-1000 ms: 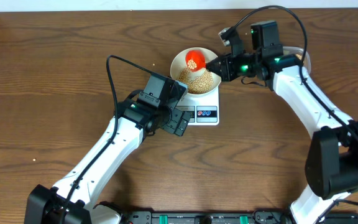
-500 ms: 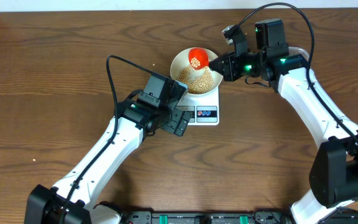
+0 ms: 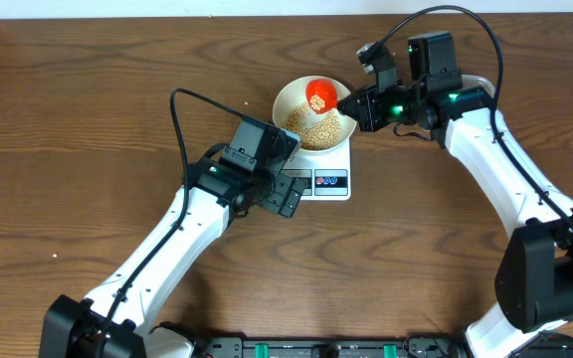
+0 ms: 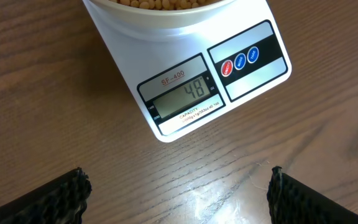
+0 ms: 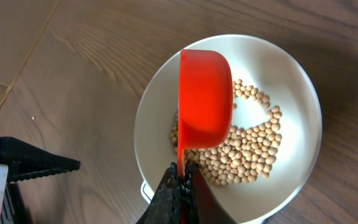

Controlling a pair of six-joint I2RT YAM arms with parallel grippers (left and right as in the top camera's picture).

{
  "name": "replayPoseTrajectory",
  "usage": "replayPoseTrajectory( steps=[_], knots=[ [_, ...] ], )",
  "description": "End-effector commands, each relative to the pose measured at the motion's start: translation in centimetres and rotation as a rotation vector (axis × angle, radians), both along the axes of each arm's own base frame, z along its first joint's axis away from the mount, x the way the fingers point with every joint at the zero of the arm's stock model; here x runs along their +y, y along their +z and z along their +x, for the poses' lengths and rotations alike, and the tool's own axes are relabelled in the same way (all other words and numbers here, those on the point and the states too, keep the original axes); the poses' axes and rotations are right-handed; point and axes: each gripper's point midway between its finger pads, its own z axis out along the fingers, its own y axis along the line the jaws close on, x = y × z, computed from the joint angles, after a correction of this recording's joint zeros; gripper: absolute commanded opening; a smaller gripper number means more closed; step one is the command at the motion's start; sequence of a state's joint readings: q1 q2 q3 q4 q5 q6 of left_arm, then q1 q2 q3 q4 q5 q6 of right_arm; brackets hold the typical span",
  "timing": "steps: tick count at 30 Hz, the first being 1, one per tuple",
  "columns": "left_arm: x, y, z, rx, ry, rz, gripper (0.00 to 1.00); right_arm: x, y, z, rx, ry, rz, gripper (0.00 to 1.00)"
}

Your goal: Scoop item into bowl and weigh 50g on scale

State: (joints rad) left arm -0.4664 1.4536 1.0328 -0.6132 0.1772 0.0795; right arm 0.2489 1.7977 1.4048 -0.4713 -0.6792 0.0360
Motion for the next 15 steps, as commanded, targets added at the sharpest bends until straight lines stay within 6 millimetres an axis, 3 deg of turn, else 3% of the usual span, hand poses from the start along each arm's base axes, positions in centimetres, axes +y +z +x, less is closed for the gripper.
replayPoseTrajectory(
  steps=[1,15],
  knots=[
    [0.2,-0.5,0.1,0.006,0.001,0.016,0.93,-0.2,1.4,0.0,-0.061,0.014,-0.012,0.01],
    [0.2,-0.5,0.1,0.006,0.001,0.016,0.93,1.0,-1.0,-0.7,-0.13,0.015,-0.249,0.01]
  ],
)
